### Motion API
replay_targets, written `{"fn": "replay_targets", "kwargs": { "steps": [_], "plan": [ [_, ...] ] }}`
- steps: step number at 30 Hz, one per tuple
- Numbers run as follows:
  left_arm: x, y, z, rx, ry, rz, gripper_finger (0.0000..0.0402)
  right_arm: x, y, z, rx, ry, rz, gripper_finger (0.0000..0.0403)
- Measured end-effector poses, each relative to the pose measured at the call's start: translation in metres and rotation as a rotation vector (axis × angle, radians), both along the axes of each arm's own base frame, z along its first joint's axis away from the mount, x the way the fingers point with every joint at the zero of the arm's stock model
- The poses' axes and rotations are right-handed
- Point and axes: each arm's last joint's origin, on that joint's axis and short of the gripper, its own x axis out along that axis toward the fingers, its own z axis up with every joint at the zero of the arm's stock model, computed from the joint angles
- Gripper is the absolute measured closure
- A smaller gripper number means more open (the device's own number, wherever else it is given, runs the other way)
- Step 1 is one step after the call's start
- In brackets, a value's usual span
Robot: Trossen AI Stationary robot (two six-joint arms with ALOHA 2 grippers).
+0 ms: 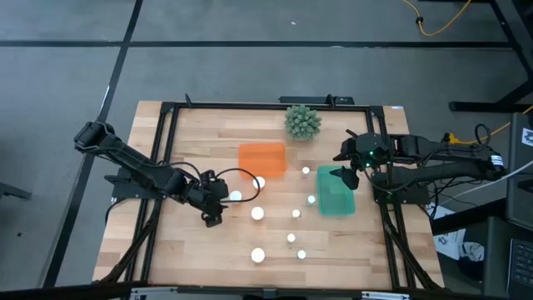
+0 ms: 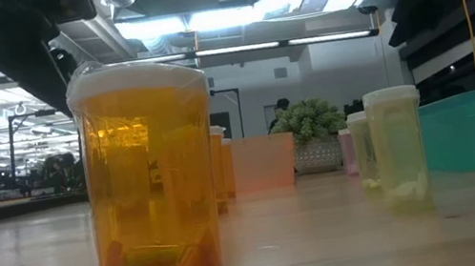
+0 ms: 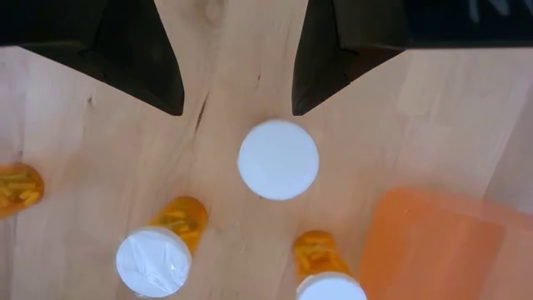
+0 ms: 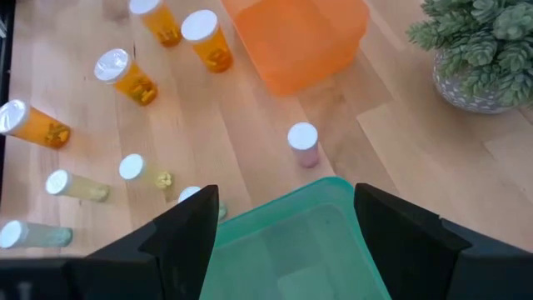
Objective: Pick and place medicine bottles into bin by pill shape (circle, oval)
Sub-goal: Put the orange pill bottle into the orange bin
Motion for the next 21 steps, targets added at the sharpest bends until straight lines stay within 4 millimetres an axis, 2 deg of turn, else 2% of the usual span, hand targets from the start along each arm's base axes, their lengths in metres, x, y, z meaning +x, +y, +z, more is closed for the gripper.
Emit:
{"fn": "replay_targets", "kwargs": {
  "steps": [5, 8, 13, 17, 21],
  "plan": [
    [0.0004, 0.0012, 0.0000, -0.011, -0.002, 0.024, 0.0186, 0.0000, 0.0000, 0.0000, -0.001, 0.000, 0.000, 0.0121],
    [0.0003, 0.0060, -0.0010, -0.035, 0.011, 0.094, 0.0184, 0.0000, -0.0001, 0.0000, 0.000, 0.001, 0.000, 0.0121],
    [-0.0017, 0.0098, -0.0026, -0.078, 0.037, 0.184, 0.0159, -0.0001, 0.0000, -0.0001, -0.001, 0.002, 0.002, 0.0121],
    [-0.0017, 0.0097, -0.0026, -0.060, 0.038, 0.160, 0.0136, -0.0003, 0.0000, -0.0003, -0.004, 0.005, 0.004, 0.0121],
    [-0.0018, 0.0096, -0.0026, -0.008, 0.050, 0.080, 0.0129, -0.0015, 0.0001, -0.0014, -0.001, 0.021, 0.004, 0.0121]
  ]
}}
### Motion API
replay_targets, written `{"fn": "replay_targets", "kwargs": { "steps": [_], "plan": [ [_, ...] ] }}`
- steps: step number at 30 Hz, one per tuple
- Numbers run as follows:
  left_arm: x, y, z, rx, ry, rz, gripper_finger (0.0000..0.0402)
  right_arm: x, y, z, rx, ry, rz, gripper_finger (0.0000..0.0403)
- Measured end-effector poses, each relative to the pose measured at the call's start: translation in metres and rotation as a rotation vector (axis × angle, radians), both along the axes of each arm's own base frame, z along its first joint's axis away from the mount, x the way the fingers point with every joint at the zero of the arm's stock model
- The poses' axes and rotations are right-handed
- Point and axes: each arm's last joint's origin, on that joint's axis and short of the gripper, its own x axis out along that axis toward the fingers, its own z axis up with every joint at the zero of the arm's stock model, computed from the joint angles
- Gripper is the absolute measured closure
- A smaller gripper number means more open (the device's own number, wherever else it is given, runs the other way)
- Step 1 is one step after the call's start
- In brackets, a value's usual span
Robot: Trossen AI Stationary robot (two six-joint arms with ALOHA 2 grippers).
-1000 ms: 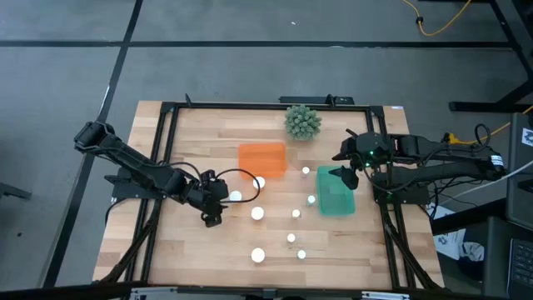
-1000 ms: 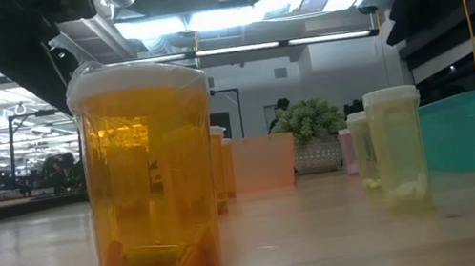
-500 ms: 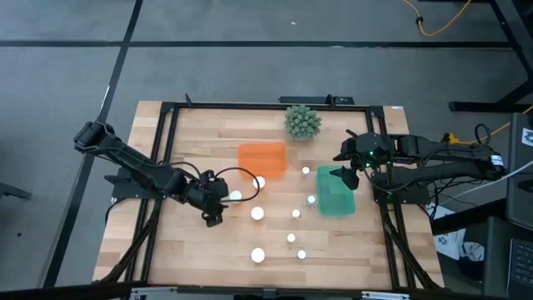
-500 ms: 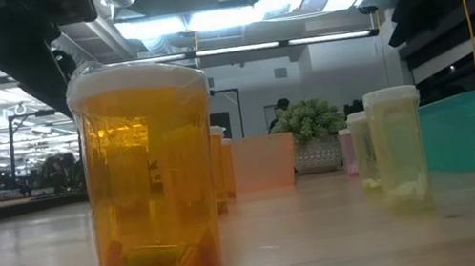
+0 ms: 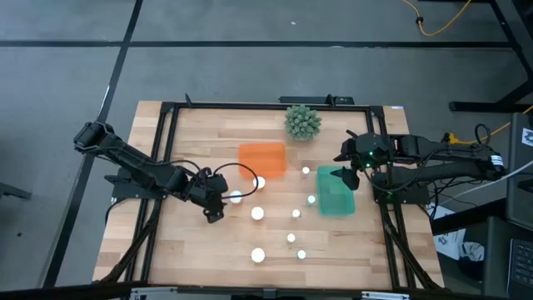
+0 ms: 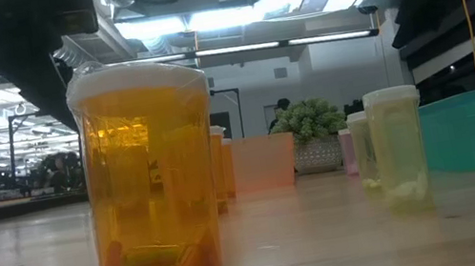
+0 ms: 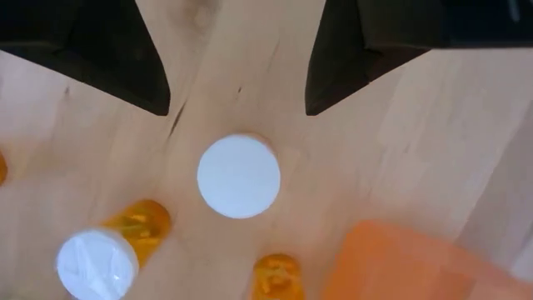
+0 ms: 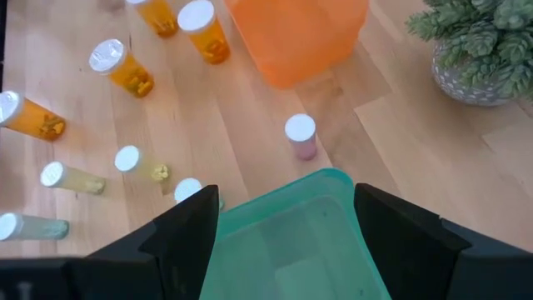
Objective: Pick and place medicine bottles into bin by pill shape (circle, oval)
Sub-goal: Put the orange pill bottle into the orange bin
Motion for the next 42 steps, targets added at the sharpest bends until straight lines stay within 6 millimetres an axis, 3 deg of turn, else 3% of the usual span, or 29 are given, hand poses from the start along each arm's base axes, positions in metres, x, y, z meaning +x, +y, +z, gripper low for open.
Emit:
{"fn": "replay_targets", "kwargs": {
  "steps": [5, 16, 31, 42],
  "plan": [
    [-0.002, -0.003, -0.004, 0.039, 0.008, -0.075, 0.0134, -0.002, 0.000, -0.002, 0.003, 0.023, 0.000, 0.0121],
    [-0.014, 0.002, -0.031, 0.049, 0.064, -0.049, 0.0135, -0.003, 0.000, -0.003, 0.028, 0.046, -0.023, 0.0121],
    [0.023, 0.002, -0.070, 0.126, -0.037, -0.189, 0.0135, -0.004, 0.000, -0.003, 0.023, 0.048, -0.021, 0.0121],
    [0.031, 0.010, -0.066, 0.114, -0.099, -0.150, 0.0135, -0.004, 0.000, -0.003, 0.023, 0.049, -0.020, 0.0121]
  ]
}}
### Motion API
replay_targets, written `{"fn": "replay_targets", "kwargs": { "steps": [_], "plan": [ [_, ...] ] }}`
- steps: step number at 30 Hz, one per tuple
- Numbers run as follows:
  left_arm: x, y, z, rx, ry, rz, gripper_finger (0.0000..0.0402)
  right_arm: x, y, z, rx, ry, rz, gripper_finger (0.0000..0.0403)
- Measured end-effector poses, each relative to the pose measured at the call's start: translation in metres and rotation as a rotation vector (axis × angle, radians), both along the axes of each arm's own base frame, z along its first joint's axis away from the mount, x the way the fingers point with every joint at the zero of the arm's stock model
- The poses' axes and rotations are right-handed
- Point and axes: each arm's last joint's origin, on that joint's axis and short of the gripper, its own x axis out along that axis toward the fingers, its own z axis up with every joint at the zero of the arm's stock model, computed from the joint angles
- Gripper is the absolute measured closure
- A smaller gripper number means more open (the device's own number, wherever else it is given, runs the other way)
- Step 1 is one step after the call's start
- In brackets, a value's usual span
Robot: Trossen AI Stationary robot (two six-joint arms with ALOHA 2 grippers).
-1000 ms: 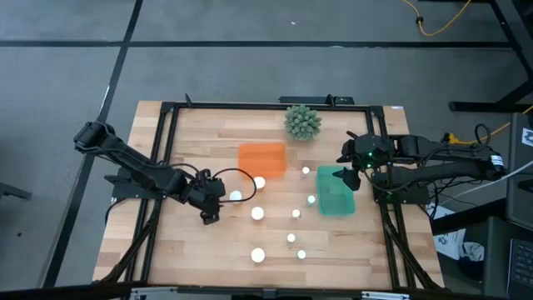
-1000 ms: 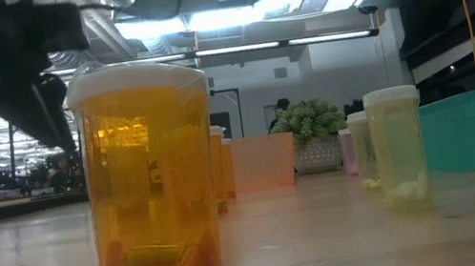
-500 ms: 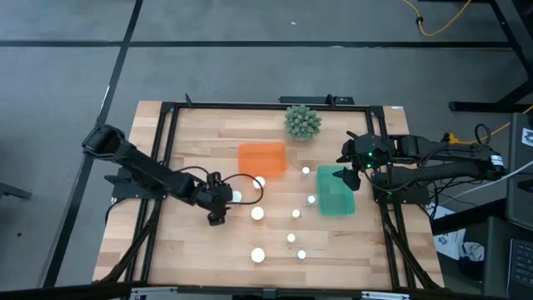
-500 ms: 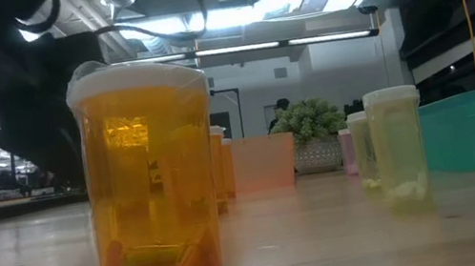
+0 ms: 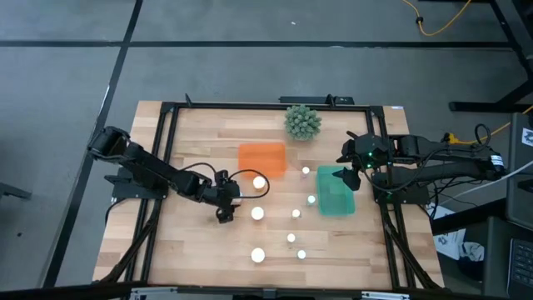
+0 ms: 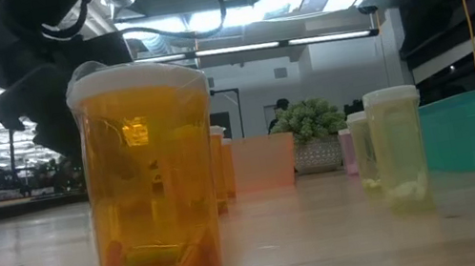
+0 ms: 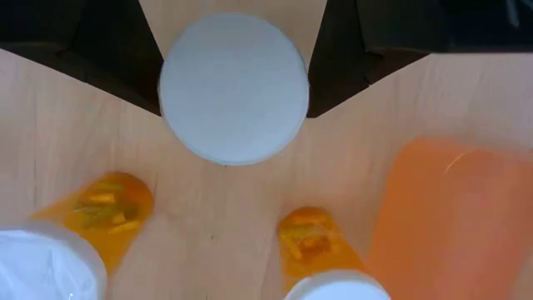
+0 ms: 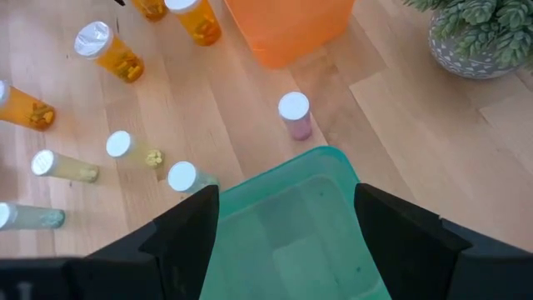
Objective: Pick and place medicine bottles into bin by pill shape (circle, oval)
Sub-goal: Put the orange pill bottle into the orange bin
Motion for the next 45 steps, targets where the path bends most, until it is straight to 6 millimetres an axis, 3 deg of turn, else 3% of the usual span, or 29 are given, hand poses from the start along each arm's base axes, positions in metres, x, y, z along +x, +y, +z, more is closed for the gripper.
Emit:
{"fn": "replay_targets", "kwargs": {
  "steps": [17, 28, 31, 37, 41, 45],
  "plan": [
    [0.003, -0.001, 0.004, -0.016, -0.049, 0.000, 0.0139, 0.000, 0.000, 0.000, 0.000, 0.000, 0.000, 0.0121],
    [0.003, 0.000, 0.006, -0.018, -0.056, 0.004, 0.0221, 0.000, 0.000, 0.000, -0.001, 0.000, 0.000, 0.0121],
    [0.005, -0.001, 0.021, -0.033, -0.101, 0.002, 0.0221, 0.000, 0.000, 0.000, -0.001, 0.000, 0.000, 0.0121],
    [-0.003, 0.004, 0.071, -0.009, -0.191, 0.045, 0.0221, 0.000, 0.000, 0.000, -0.001, -0.001, 0.000, 0.0121],
    [-0.001, 0.018, 0.102, -0.002, -0.307, 0.126, 0.0221, 0.000, 0.000, 0.000, -0.002, -0.001, 0.000, 0.0121],
    [0.008, 0.036, 0.117, 0.032, -0.331, 0.127, 0.0222, 0.000, 0.000, 0.000, -0.018, 0.000, 0.018, 0.0121]
  ]
}}
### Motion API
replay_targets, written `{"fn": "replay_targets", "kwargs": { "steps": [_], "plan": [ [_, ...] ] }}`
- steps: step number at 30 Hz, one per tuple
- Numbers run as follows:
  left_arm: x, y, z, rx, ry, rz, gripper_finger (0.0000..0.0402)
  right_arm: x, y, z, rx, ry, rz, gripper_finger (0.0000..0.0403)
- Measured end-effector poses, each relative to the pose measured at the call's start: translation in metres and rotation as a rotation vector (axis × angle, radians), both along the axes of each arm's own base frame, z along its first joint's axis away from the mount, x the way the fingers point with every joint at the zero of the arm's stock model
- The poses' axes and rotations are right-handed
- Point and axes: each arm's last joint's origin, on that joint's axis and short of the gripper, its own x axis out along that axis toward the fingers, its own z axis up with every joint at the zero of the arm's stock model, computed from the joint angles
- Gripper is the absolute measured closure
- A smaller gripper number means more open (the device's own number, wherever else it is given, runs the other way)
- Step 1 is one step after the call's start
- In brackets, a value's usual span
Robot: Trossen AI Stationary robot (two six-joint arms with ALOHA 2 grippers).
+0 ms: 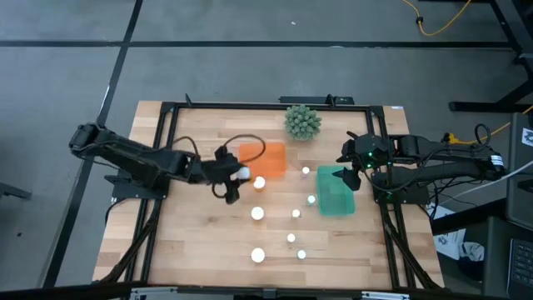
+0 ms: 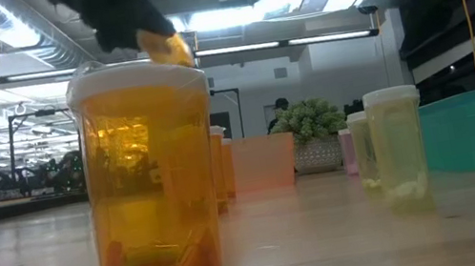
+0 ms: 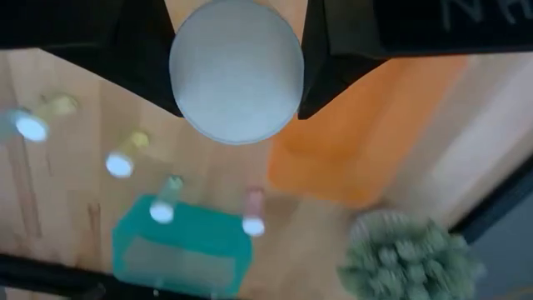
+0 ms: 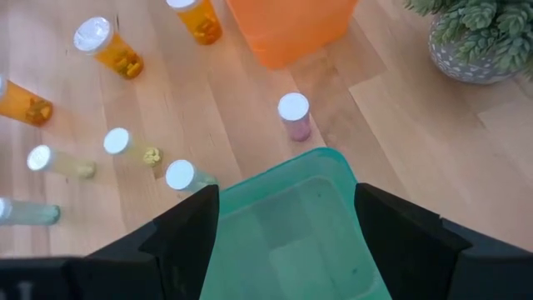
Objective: Pick and place medicine bottles into bin by pill shape (circle, oval)
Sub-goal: Put the orange pill bottle into the orange bin
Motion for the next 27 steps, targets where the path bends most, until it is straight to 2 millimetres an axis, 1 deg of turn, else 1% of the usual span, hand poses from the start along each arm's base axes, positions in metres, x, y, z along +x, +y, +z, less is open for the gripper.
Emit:
{"fn": "replay_targets", "kwargs": {
  "steps": [2, 6, 12, 16, 20, 23, 27],
  "plan": [
    [0.008, 0.011, 0.003, 0.012, 0.001, 0.000, 0.0222, 0.000, 0.000, 0.000, -0.004, 0.000, 0.004, 0.0121],
    [0.024, 0.038, 0.004, -0.017, 0.024, 0.021, 0.0222, 0.000, 0.000, 0.000, -0.010, 0.001, 0.011, 0.0121],
    [0.047, 0.071, -0.006, -0.029, 0.080, 0.082, 0.0222, 0.000, 0.000, 0.000, -0.019, 0.002, 0.021, 0.0121],
    [0.057, 0.082, -0.024, -0.064, 0.143, 0.054, 0.0222, 0.000, 0.000, 0.000, -0.019, 0.001, 0.021, 0.0121],
    [0.064, 0.090, -0.043, -0.074, 0.210, 0.074, 0.0222, 0.000, 0.000, 0.000, -0.019, 0.001, 0.021, 0.0121],
    [0.065, 0.099, -0.052, -0.076, 0.241, 0.109, 0.0222, 0.000, 0.000, 0.000, -0.018, 0.001, 0.020, 0.0121],
    [0.063, 0.109, -0.068, -0.094, 0.334, 0.141, 0.0222, 0.000, 0.000, 0.000, -0.017, 0.002, 0.019, 0.0121]
  ]
}}
